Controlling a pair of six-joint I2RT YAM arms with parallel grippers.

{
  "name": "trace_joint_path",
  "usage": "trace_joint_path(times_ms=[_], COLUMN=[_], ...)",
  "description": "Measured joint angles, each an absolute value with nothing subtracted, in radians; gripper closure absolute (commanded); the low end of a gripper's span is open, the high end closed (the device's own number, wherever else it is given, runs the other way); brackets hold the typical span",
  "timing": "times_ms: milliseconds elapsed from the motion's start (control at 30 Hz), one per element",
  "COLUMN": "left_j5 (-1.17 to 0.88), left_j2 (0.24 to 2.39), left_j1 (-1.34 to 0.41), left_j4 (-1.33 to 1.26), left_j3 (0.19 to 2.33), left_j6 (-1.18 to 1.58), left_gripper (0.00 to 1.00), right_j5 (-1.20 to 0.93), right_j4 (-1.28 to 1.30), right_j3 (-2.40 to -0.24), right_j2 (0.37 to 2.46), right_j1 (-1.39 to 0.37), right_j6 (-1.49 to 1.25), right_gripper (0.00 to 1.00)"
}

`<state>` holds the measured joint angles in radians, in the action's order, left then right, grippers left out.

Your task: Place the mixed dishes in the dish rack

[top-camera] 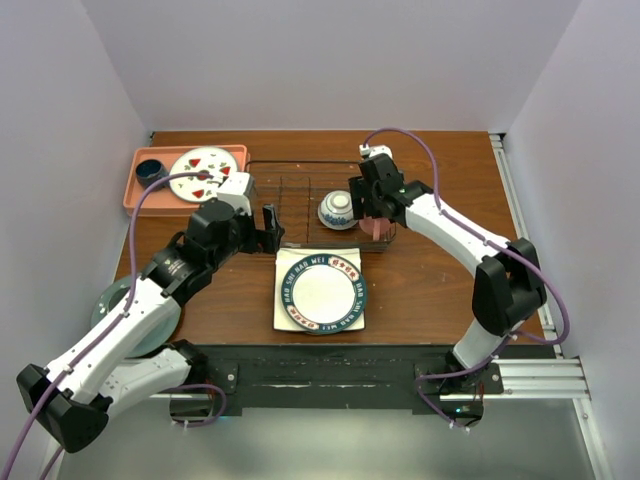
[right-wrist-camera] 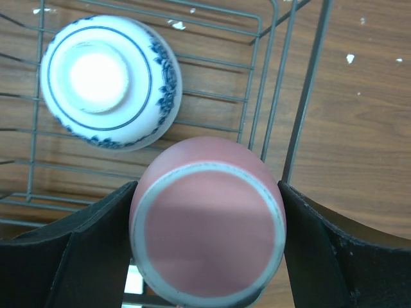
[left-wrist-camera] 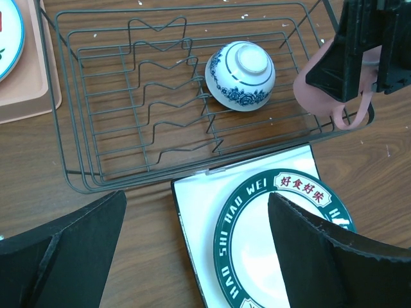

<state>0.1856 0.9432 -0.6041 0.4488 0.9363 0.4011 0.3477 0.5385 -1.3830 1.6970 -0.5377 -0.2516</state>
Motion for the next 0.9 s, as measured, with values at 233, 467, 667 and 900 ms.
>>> trace_joint_path(times_ms=[233,467,667,900], left_j5=[0.184,0.181,0.176,0.160], left_j2=[0.947,0.950,0.952,0.965], left_j1=[-0.604,-0.604,-0.604,-0.604], left_j4=[0.448,0.448,0.438,0.434], left_j3=[0.934,0.934,0.928,0.918], left_j6=[0.401,0.403,0.405,0.408], left_gripper=[0.03,0.03,0.03,0.03], right_j5=[0.377,0.368,0.366,0.364], right_j4=[0.346,0.250,0.171,0.058], right_j3=[-1.264,-1.227,-1.159,-1.096], right_j2=[1.650,1.691,1.716,1.716], right_j1=[-0.540,-0.540,-0.544,-0.548], right_j6=[-0.223,-0.224,-0.223,-0.218], right_gripper=[1.00,1.00,1.00,1.00])
